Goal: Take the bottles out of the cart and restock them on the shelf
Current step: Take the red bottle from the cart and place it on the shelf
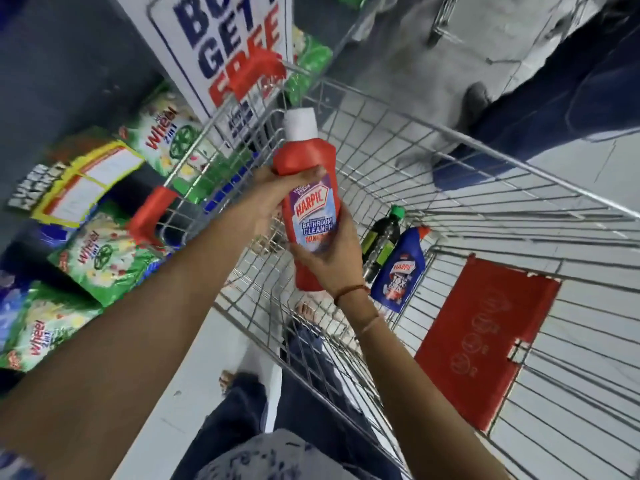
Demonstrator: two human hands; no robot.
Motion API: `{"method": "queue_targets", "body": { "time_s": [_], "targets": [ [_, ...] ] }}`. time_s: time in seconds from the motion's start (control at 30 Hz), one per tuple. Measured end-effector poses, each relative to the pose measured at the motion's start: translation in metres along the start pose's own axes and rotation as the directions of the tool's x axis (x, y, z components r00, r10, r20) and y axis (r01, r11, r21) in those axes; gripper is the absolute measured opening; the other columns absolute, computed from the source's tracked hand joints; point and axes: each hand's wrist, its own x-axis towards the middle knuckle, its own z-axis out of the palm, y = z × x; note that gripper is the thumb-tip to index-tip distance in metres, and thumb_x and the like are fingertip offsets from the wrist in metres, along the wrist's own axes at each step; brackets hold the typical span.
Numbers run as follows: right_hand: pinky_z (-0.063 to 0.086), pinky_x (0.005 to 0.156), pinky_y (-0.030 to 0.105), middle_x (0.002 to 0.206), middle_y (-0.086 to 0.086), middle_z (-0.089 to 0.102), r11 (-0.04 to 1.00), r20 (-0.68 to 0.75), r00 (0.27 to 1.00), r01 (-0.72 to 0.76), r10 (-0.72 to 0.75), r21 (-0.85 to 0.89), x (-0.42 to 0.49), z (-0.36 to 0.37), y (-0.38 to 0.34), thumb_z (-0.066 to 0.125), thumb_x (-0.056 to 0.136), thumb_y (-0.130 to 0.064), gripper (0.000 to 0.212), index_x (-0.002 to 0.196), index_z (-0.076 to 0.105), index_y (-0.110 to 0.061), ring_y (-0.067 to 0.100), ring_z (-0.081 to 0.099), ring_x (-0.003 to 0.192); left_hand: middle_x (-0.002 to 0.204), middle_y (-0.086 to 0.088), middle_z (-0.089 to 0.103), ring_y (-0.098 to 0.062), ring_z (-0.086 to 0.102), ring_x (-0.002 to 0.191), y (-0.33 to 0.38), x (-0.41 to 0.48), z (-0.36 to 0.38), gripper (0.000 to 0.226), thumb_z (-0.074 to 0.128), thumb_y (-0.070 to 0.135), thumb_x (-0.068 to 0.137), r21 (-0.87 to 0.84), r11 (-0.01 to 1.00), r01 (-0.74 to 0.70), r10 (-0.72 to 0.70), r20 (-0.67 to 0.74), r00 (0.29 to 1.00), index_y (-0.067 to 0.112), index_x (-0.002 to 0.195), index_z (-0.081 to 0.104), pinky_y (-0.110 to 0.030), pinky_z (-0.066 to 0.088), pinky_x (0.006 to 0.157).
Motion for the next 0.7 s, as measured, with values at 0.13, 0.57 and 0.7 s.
{"method": "queue_targets", "body": {
  "time_s": [0.13, 0.57, 0.7],
  "targets": [
    [0.055, 0.085, 0.036, 0.112, -0.008, 0.060, 0.996, 0.047, 0.997, 0.058, -0.062, 0.071, -0.011, -0.015, -0.027, 0.082, 0.064, -0.032, 0.078, 0.123, 0.032, -0.026, 0.014, 0.062, 0.097, 0.083, 0.003, 0.075, -0.017, 0.069, 0.084, 0.044, -0.024, -0.005, 0.056, 0.080, 0.037, 0.044, 0.013, 0.995, -0.101, 0.100, 0.037, 0.994, 0.021, 0.095, 0.066, -0.033, 0.053, 0.080],
    [0.054, 0.084, 0.031, 0.106, -0.017, 0.059, 0.929, 0.106, 0.942, 0.286, -0.317, 0.234, -0.048, -0.008, -0.108, 0.081, 0.063, -0.025, 0.062, 0.106, 0.038, -0.040, 0.009, 0.062, 0.098, 0.063, 0.006, 0.074, -0.010, 0.069, 0.063, 0.095, -0.116, -0.051, 0.031, 0.078, 0.036, 0.056, -0.025, 0.954, -0.300, 0.295, -0.110, 0.949, 0.016, 0.078, 0.068, -0.028, 0.055, 0.073],
    [0.054, 0.081, 0.019, 0.102, -0.017, 0.061, 0.905, 0.164, 0.908, 0.335, -0.385, 0.263, -0.064, 0.011, -0.133, 0.082, 0.062, -0.021, 0.065, 0.111, 0.039, -0.028, -0.003, 0.063, 0.090, 0.057, 0.008, 0.072, -0.006, 0.067, 0.056, 0.101, -0.157, -0.079, 0.012, 0.075, 0.026, 0.071, -0.041, 0.926, -0.374, 0.362, -0.177, 0.915, 0.017, 0.073, 0.067, -0.020, 0.054, 0.059]
  ]
}}
